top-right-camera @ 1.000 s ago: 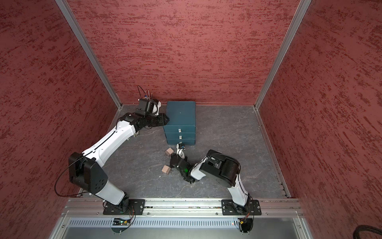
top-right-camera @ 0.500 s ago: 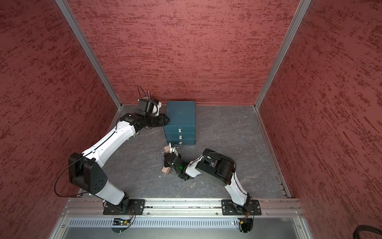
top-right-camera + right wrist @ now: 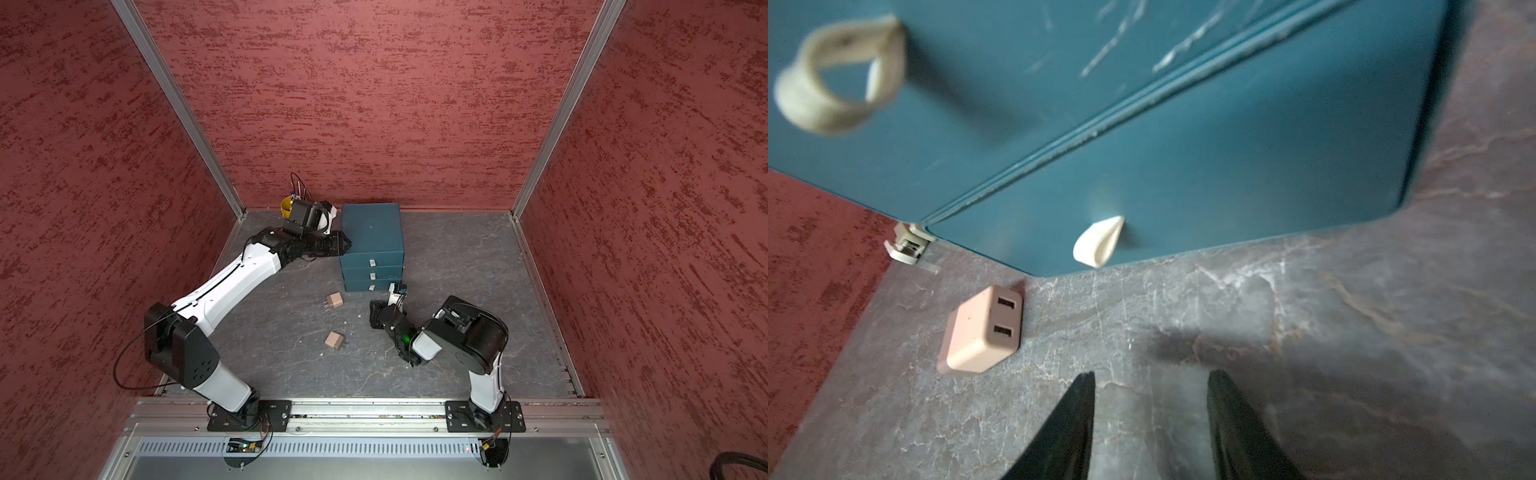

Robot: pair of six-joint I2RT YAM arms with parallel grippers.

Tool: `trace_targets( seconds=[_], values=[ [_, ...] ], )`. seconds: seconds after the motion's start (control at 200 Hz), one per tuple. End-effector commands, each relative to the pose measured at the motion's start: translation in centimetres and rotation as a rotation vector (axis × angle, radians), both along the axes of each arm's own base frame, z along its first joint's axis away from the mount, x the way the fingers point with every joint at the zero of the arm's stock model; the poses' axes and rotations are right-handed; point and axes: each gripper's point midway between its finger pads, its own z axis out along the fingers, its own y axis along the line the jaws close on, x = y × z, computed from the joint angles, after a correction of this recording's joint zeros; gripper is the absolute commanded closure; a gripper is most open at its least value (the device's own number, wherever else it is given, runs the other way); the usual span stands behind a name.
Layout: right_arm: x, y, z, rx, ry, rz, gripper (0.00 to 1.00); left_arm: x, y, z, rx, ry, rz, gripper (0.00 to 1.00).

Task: Place the plugs into the drawer by color
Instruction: Adjust the storage box at the center of the board, then open the drawer in the storage box.

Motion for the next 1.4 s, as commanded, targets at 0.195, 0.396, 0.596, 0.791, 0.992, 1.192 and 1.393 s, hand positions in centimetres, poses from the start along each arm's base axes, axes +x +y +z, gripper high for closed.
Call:
trace_targets(
  seconds=[0.195,0.396,0.596,0.791,0.992,1.192,1.393],
  values=[
    [1.4,1.1,2.5,0.178,-0.075,0.05,0.45,-0.1,1.4,-2.1,0.039,0.081,0.044,0.55],
    [2.5,0.3,2.5,0.203,-0.071,-0.013,0.48,0.0,1.3,-2.2,0.036,0.08,0.04,0.55],
    [3.8,0.0,2.1,0.256,-0.062,-0.065,0.53,0.0,1.4,-2.2,0.036,0.081,0.034,0.56],
    [4.4,0.3,2.7,0.287,-0.082,-0.066,0.55,0.0,1.6,-2.2,0.041,0.076,0.027,0.56],
    [4.7,1.0,2.6,0.299,-0.078,-0.053,0.59,0.0,1.8,-2.4,0.045,0.079,0.025,0.56],
    [5.1,0.8,2.5,0.322,-0.077,-0.085,0.79,0.0,2.1,-2.7,0.049,0.083,0.03,0.56],
    [4.8,0.4,1.8,0.327,-0.065,-0.093,1.0,0.0,2.3,-2.7,0.05,0.083,0.031,0.56]
  ],
)
